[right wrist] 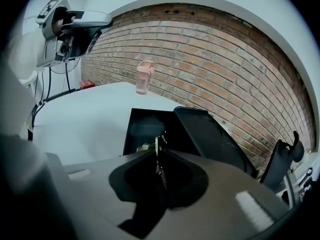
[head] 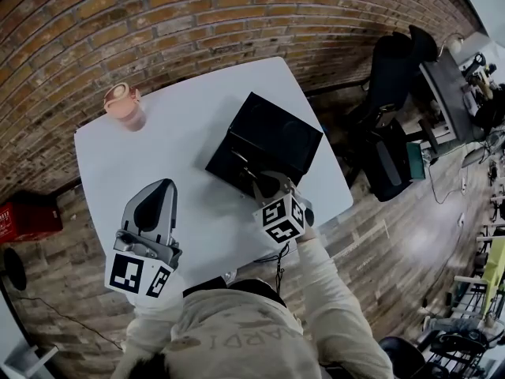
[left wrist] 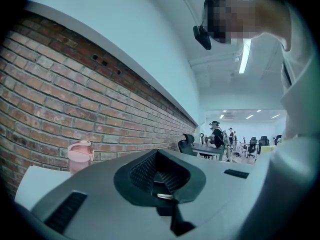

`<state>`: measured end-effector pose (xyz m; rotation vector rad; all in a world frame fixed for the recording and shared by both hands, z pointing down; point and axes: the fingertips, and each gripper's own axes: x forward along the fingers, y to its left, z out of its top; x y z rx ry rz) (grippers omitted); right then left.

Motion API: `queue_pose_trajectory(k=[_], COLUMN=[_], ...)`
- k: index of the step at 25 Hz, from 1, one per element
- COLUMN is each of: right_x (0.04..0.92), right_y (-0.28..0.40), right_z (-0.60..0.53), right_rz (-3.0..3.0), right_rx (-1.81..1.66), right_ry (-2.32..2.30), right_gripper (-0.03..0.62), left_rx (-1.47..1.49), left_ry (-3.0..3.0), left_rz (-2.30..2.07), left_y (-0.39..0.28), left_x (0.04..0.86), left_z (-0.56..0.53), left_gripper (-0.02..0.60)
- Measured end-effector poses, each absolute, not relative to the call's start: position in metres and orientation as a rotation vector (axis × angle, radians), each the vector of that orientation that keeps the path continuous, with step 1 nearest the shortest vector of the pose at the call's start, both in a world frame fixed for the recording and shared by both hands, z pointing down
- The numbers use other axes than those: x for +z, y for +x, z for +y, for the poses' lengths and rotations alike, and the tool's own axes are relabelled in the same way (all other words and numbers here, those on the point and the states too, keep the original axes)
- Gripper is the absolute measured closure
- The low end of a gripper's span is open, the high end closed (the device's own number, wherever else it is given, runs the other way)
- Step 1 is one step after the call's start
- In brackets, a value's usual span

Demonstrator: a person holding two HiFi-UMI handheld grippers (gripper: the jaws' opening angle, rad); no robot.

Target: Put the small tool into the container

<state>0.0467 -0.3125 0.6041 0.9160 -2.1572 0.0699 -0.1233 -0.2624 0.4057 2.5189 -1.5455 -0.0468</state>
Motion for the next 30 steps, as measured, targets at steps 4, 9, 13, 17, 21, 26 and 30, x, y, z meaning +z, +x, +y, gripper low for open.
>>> queue_pose_trajectory(k=[4,9,13,17,21,26,30], right_x=[0.608,0.608,0.607,0.599,0.581,0.557,0.539], right_y=[0.046,0.044,0.044,0.042,0.047,0.057,0.071], right_z=[-0.306,-0.304,-0.299,-0.297,-0.298,-0.29,-0.277], right_rz=[-2.176,-2.218,-2.235,-2.266,-2.297,-2.366,-2.392], right_rx=[0.137,0.223,0.263,0.25,0.261,0.291,0.302], right_ry=[0.895,0.894,0.871,0.881,0.974,1.066,1.169], right_gripper=[0.526,0.511,0.5,0.494,0.563,0.585,0.585], left_rx=[-0.049,-0.049,-0.051,-0.05,-0.04,-0.028,-0.027], left_ry=[2.514,2.515,2.518,2.524,2.542,2.577,2.599], left_rz=[-1.542,-1.54,-1.54,-1.533,-1.523,-1.494,-1.481], left_y=[-0.121,-0.121,-0.12,-0.119,-0.114,-0.104,-0.097], left_x=[0.407,0.407,0.406,0.405,0.404,0.4,0.394], left_z=[-0.259,-0.256,-0.256,-0.255,-0.253,-0.248,-0.242], left_gripper=[0.577,0.577,0.577,0.577,0.577,0.577,0.577])
